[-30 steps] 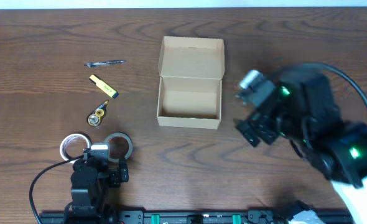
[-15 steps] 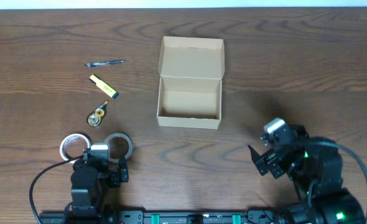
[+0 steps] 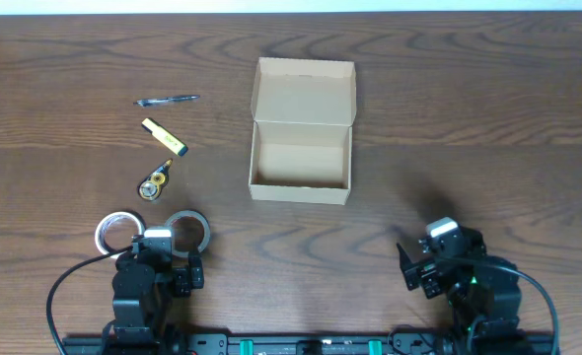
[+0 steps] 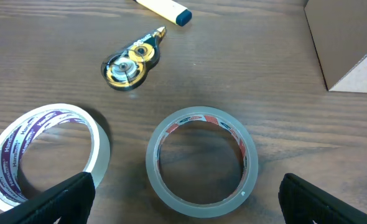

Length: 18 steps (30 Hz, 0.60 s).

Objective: Pack container

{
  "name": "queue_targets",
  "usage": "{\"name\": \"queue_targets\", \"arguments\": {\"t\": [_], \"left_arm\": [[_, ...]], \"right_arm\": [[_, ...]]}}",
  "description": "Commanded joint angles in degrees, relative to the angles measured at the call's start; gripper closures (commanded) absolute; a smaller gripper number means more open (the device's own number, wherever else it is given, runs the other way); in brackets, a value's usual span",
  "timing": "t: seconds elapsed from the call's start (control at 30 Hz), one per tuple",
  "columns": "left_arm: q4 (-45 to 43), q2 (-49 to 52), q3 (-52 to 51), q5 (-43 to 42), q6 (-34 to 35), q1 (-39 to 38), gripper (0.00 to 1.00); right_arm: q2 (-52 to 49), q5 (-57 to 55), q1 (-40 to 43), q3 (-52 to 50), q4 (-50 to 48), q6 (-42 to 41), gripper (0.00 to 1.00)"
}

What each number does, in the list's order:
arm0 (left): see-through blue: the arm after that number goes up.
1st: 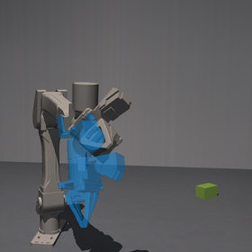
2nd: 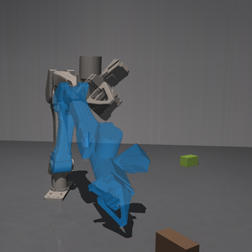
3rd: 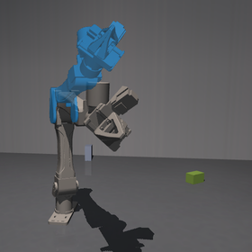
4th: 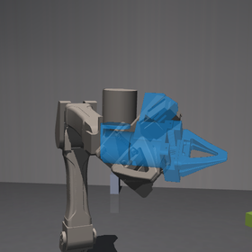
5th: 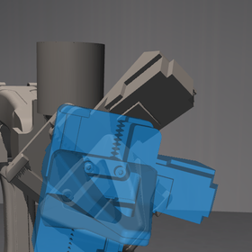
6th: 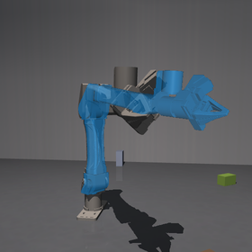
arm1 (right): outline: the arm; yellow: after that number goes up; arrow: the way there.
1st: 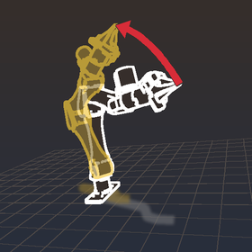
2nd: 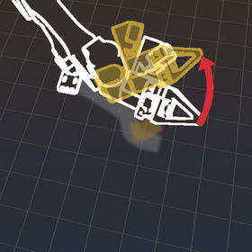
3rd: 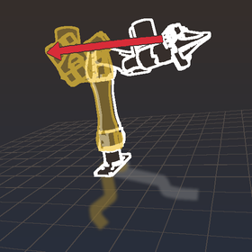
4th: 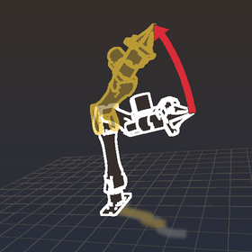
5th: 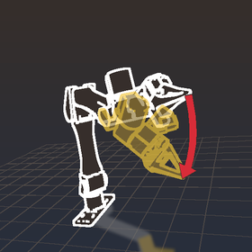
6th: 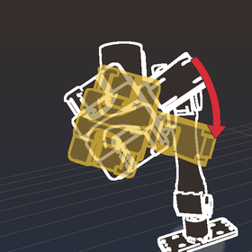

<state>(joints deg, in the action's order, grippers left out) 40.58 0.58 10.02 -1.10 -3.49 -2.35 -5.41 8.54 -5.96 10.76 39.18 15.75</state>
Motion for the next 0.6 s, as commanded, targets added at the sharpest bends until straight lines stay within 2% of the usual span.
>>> {"name": "queue_targets", "arguments": {"t": [0.0, 0.57], "left_arm": [[0.5, -0.3, -0.9, 0.0, -0.8, 0.2, 0.05], [0.5, -0.3, -0.9, 0.0, -0.8, 0.2, 0.05]], "right_arm": [[2.6, -0.9, 0.5, -1.5, 0.4, -1.9, 0.01], [4.4, -2.5, 0.5, -1.6, 0.9, -1.8, 0.01]]}}
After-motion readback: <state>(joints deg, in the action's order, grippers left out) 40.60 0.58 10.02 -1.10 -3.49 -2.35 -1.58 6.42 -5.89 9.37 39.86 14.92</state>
